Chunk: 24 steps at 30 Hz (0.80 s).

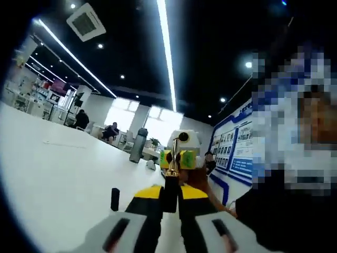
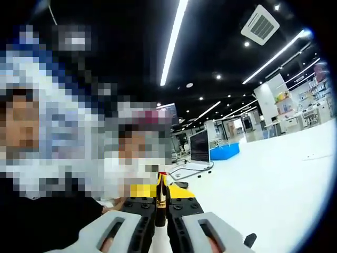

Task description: Unscrew the lipstick cap, remove the lipstick, and put the cap back on the lipstick

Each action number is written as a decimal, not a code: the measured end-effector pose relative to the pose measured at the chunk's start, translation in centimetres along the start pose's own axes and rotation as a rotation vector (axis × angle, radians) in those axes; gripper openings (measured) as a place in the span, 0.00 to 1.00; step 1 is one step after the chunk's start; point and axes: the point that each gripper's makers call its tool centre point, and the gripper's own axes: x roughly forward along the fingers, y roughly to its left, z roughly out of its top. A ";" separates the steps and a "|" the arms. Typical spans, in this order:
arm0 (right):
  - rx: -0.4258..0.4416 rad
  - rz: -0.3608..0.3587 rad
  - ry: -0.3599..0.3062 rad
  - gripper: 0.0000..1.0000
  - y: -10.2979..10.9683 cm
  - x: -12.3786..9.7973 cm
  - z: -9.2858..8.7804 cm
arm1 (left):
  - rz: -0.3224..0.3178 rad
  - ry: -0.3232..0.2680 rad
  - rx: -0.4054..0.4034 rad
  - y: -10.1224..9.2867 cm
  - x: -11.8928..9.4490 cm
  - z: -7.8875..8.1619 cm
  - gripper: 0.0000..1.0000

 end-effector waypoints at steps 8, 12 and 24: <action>-0.012 -0.060 0.027 0.05 -0.9 0.3 -0.7 | 0.126 0.056 0.126 1.3 -0.1 -0.6 0.12; -0.020 -0.099 0.049 0.05 -1.5 0.5 -1.4 | 0.218 0.111 0.219 2.0 -0.2 -1.0 0.12; -0.077 -0.238 0.097 0.05 -2.9 1.9 -2.6 | 0.414 0.220 0.416 4.3 -1.0 -1.5 0.12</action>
